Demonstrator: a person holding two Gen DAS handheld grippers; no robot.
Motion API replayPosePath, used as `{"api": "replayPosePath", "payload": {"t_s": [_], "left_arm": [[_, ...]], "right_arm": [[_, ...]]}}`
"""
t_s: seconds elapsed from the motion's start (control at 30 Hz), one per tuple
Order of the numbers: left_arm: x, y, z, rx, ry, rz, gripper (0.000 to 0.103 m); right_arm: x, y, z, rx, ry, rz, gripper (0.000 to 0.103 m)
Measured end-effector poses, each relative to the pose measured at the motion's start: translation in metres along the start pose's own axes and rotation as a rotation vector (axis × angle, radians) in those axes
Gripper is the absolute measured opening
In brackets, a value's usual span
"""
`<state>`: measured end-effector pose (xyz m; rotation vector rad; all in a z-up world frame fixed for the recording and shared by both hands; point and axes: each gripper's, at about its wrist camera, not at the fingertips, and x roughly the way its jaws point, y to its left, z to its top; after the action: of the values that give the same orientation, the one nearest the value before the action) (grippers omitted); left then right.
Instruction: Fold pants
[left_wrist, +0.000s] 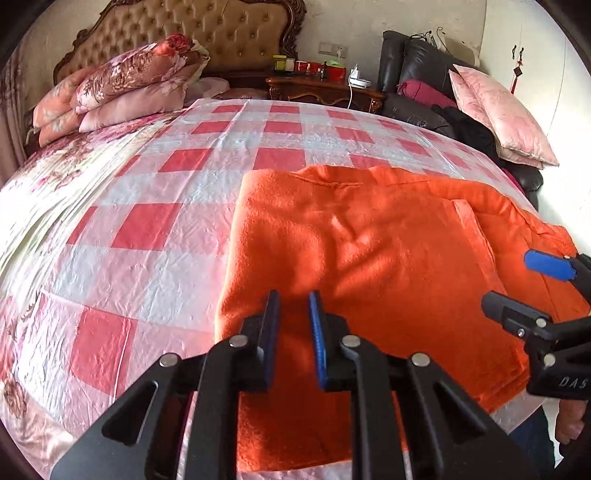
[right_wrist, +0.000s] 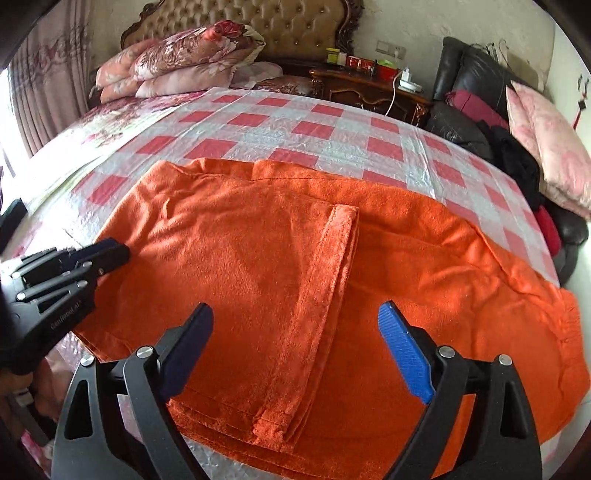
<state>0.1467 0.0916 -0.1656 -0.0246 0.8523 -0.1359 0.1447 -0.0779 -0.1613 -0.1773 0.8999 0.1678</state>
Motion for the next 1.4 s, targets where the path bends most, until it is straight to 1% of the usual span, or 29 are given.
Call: {"api": "replayPosePath", "payload": {"t_s": [0.07,0.17,0.23,0.27,0.33,0.37,0.43,0.5,0.53,0.57,0.63,0.7,0.77,0.8,0.87,0.93,1.1,1.13,1.17,1.23,1.27,1.33,1.4], "left_arm": [[0.001,-0.001,-0.002,0.007,-0.019,0.009,0.017],[0.002,-0.003,-0.003,0.034,-0.030,0.009,0.017],[0.003,-0.001,-0.001,0.017,-0.023,-0.003,0.018],[0.003,-0.001,-0.001,0.021,-0.021,-0.009,0.021],[0.004,-0.005,-0.001,0.054,-0.027,0.006,0.022],[0.004,-0.006,-0.002,0.052,-0.032,0.010,0.022],[0.004,-0.004,-0.001,0.037,-0.021,0.004,0.022],[0.000,-0.001,0.005,0.013,-0.009,-0.018,0.021],[-0.005,0.000,0.009,0.005,-0.030,-0.034,0.019],[-0.009,0.001,0.017,0.015,-0.050,-0.030,0.018],[-0.008,-0.002,0.034,0.054,-0.052,-0.011,0.018],[0.004,-0.003,0.051,0.079,-0.018,0.000,0.017],[0.022,-0.003,0.066,0.107,0.024,-0.008,0.017],[0.034,-0.001,0.072,0.106,0.052,0.003,0.017],[0.057,0.007,0.078,0.085,0.136,0.022,0.017],[0.062,0.011,0.082,0.082,0.131,0.020,0.018],[0.064,0.017,0.088,0.032,0.164,0.010,0.018],[0.062,0.019,0.088,0.019,0.167,0.021,0.017],[0.056,0.021,0.088,0.004,0.152,0.037,0.017],[0.032,0.024,0.085,-0.022,0.096,0.014,0.017],[0.026,0.024,0.081,-0.022,0.086,0.016,0.017],[0.010,0.016,0.063,0.024,0.080,0.026,0.017],[-0.001,0.007,0.041,0.083,0.093,0.042,0.017]], "right_arm": [[0.000,0.003,-0.001,-0.009,-0.015,-0.024,0.088],[0.000,0.004,-0.001,0.001,-0.013,-0.023,0.088],[0.001,0.000,0.000,0.030,-0.003,-0.007,0.088],[0.001,-0.001,0.000,0.039,-0.004,-0.001,0.088],[0.000,-0.005,0.000,0.049,-0.014,0.020,0.088],[0.000,-0.006,-0.001,0.046,-0.013,0.040,0.088],[0.001,-0.008,-0.001,0.052,-0.003,0.036,0.088],[0.004,-0.010,-0.002,0.053,0.013,0.029,0.088],[0.008,-0.009,-0.005,0.043,0.033,0.031,0.088],[0.011,-0.009,-0.007,0.040,0.046,0.027,0.088],[0.019,-0.012,-0.015,0.055,0.086,0.046,0.088],[0.020,-0.014,-0.020,0.069,0.080,0.065,0.088],[0.019,-0.012,-0.021,0.052,0.076,0.063,0.088],[0.020,-0.013,-0.022,0.056,0.078,0.068,0.088],[0.020,-0.012,-0.023,0.044,0.073,0.066,0.089],[0.019,-0.012,-0.025,0.041,0.066,0.072,0.089],[0.018,-0.013,-0.026,0.038,0.060,0.077,0.090],[0.018,-0.013,-0.026,0.038,0.060,0.077,0.090],[0.018,-0.013,-0.026,0.037,0.061,0.077,0.090],[0.018,-0.013,-0.025,0.036,0.068,0.079,0.090],[0.019,-0.013,-0.024,0.035,0.071,0.081,0.090],[0.019,-0.014,-0.024,0.034,0.071,0.082,0.091],[0.020,-0.014,-0.024,0.036,0.073,0.080,0.092]]}}
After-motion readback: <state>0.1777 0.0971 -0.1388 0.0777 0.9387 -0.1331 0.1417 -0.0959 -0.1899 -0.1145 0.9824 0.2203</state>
